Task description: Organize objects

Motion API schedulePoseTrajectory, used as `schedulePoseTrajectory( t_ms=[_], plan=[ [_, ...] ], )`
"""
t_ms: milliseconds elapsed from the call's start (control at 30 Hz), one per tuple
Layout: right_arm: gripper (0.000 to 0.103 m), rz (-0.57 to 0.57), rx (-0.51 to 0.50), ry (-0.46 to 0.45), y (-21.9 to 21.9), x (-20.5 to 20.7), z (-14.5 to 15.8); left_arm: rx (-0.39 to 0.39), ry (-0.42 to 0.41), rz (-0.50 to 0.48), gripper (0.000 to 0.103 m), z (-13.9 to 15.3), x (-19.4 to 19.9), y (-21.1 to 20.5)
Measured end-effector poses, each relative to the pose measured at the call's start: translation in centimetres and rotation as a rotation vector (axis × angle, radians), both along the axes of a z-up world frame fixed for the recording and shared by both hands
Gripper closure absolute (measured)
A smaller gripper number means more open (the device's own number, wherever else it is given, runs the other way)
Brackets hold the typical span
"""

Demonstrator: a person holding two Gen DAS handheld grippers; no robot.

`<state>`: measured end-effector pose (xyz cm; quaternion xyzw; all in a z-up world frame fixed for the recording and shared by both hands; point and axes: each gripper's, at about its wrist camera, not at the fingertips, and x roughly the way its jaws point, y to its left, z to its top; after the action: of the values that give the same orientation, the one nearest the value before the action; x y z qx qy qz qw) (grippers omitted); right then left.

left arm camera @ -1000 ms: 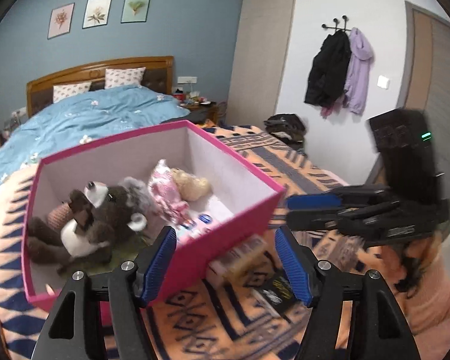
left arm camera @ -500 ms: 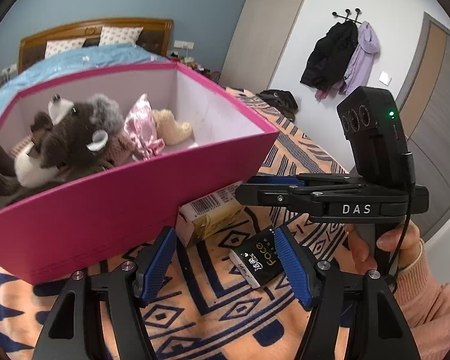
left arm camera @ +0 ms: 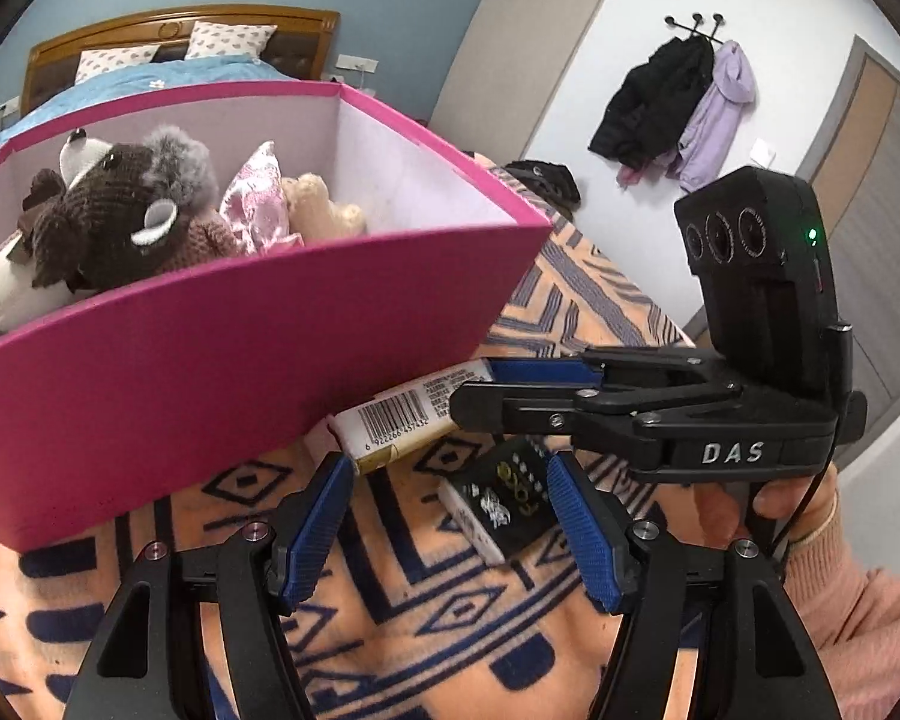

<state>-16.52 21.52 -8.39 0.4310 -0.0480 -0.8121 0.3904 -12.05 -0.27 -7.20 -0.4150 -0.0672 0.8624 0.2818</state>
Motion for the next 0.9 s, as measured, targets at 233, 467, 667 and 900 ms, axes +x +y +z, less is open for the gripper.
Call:
schedulePoseTrajectory(
  t_ms=[233,467,667,900],
  plan=[
    [0.065,0.053,0.034,-0.007,-0.1,1.6,-0.5,0.001,-0.033,0.020,0.035,-0.9,0.8,-0.8],
    [0.064,0.031,0.014,-0.011,0.3,1.3,-0.4,-0.018,-0.071,0.060,0.039,-1.7,0.5,-1.2],
    [0.063,0.004,-0.005,-0.045,0.3,-0.2,-0.9,-0.038,-0.060,0.065,0.039,-1.8,0.7,-0.8],
    [0.063,0.014,-0.007,-0.068,-0.2,-0.8,-1.3,-0.032,-0.057,0.070,0.039,-2.0,0.6,-0.8]
  ],
)
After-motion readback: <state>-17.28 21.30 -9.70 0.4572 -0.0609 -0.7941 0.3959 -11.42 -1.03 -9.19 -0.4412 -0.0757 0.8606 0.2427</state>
